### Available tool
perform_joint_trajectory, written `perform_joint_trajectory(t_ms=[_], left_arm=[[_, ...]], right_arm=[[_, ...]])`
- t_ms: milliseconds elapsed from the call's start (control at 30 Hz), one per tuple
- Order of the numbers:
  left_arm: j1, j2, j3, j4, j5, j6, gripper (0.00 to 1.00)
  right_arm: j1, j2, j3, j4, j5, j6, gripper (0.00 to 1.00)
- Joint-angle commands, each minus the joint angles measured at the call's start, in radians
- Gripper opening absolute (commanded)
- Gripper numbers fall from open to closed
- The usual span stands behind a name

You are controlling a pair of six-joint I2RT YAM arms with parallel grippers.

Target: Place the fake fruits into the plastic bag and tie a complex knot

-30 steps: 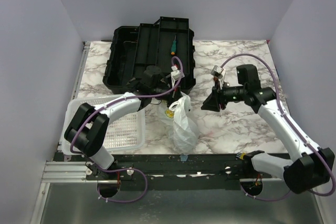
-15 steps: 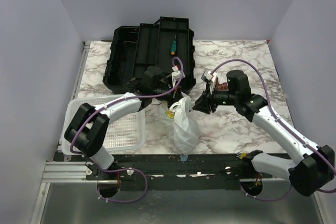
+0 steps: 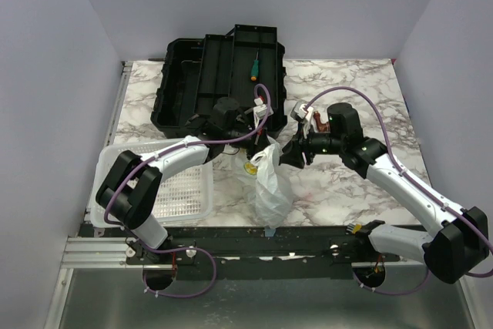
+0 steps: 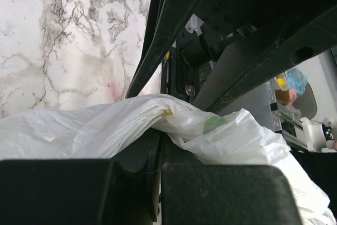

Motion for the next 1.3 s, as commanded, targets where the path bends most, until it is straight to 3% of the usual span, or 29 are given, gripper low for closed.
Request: perform_joint_trajectory(t_ms=[0, 233, 533, 600, 733, 867, 933, 1167, 1267], left_arm=[[-0.004, 0.016, 0.034, 0.018, 0.009, -0.005, 0.00], [-0.003, 0.021, 0.034, 0.036, 0.010, -0.016, 0.00], [0.002, -0.003, 0.025, -0.022, 0.014, 0.042, 0.00], [0.012, -0.012, 0.015, -0.030, 0.010, 0.051, 0.00], [0.034, -0.028, 0.006, -0.052, 0.009, 0.064, 0.12], [0.056, -0.076, -0.005, -0.096, -0.003, 0.099, 0.43], [0.070, -0.118, -0.011, -0.141, -0.020, 0.133, 0.53], [0.212, -0.291, -0.006, -0.447, -0.080, 0.334, 0.67], [0.265, -0.374, 0.045, -0.657, -0.084, 0.539, 0.71]], right_arm=[[0.010, -0.009, -0.020, -0.025, -0.020, -0.012, 0.48], [0.010, -0.021, -0.032, -0.026, -0.011, -0.004, 0.41], [0.010, -0.025, -0.013, -0.031, 0.030, 0.000, 0.03], [0.010, -0.034, -0.013, -0.042, 0.042, -0.001, 0.01], [0.009, -0.046, -0.006, -0.066, 0.069, -0.008, 0.01], [0.009, -0.053, 0.006, -0.100, 0.080, -0.031, 0.01], [0.009, -0.056, 0.009, -0.113, 0.081, -0.041, 0.01], [0.010, -0.045, 0.032, -0.132, 0.086, -0.055, 0.01], [0.010, -0.038, 0.040, -0.139, 0.086, -0.063, 0.01]])
